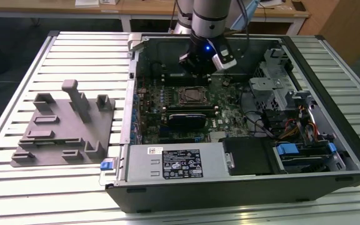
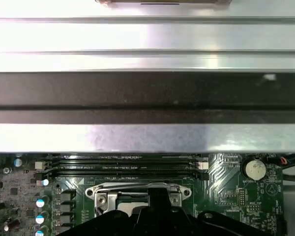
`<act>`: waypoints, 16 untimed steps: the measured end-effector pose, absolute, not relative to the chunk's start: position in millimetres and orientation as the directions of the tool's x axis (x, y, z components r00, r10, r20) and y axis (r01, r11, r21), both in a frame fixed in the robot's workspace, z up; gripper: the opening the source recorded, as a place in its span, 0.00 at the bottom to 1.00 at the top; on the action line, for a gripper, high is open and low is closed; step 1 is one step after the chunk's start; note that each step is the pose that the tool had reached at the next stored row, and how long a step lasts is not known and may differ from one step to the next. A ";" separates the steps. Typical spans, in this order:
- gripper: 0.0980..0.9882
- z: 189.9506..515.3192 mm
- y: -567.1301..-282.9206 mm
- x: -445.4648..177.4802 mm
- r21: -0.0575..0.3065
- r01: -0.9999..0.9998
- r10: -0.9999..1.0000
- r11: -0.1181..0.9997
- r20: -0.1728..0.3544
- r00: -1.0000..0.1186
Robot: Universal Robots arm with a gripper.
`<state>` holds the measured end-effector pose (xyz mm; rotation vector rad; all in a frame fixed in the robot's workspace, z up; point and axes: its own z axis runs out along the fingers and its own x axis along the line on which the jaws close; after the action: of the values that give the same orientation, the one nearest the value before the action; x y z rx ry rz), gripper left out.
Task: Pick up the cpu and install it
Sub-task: 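Install the second cpu locking lever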
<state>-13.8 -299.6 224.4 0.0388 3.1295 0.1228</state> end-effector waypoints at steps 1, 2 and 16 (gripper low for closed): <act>0.01 225.2 -299.6 -13.8 0.078 0.024 0.025 0.997 -0.009 -1.000; 0.01 225.4 -299.7 -13.8 0.078 0.024 0.025 0.997 -0.009 -1.000; 0.01 226.0 -314.1 -13.8 0.077 0.024 0.025 0.997 -0.009 -1.000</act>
<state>-13.8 -314.1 226.0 0.0388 3.1295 0.1206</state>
